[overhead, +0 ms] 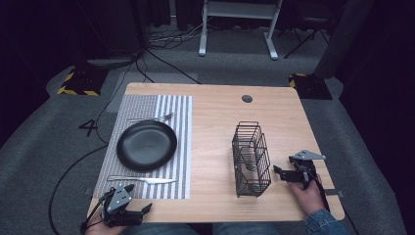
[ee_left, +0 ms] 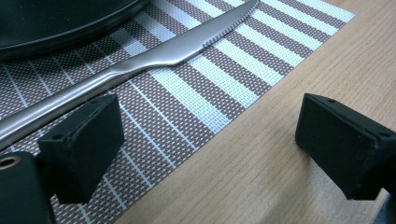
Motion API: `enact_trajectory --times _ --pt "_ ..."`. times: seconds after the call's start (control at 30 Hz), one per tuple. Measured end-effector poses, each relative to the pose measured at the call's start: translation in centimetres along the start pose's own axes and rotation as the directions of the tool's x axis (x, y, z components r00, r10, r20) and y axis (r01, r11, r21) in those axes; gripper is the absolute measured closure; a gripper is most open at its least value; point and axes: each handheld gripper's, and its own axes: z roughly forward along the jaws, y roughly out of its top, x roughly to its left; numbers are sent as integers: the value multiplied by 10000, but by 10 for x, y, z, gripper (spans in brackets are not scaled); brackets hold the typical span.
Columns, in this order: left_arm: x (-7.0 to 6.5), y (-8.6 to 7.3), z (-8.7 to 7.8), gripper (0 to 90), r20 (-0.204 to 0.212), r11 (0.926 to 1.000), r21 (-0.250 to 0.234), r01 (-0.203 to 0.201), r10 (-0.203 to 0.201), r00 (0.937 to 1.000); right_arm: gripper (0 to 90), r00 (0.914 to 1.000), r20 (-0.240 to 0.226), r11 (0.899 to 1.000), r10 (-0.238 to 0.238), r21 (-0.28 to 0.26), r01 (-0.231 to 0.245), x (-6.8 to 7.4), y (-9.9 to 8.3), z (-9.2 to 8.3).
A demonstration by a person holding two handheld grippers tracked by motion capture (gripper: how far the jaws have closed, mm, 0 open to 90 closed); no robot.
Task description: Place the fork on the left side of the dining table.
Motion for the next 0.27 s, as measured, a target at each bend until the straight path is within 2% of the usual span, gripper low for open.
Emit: enact_trajectory --times 0.07,0.27 --pt "0 0 0 81 -12 10000 -15 -73 73 10000 189 10000 -3 10000 7 -7 -7 0 0 0" --pt "0 -1 0 81 6 10000 -51 37 -37 10000 189 10000 -8 10000 -4 -3 4 0 0 0"
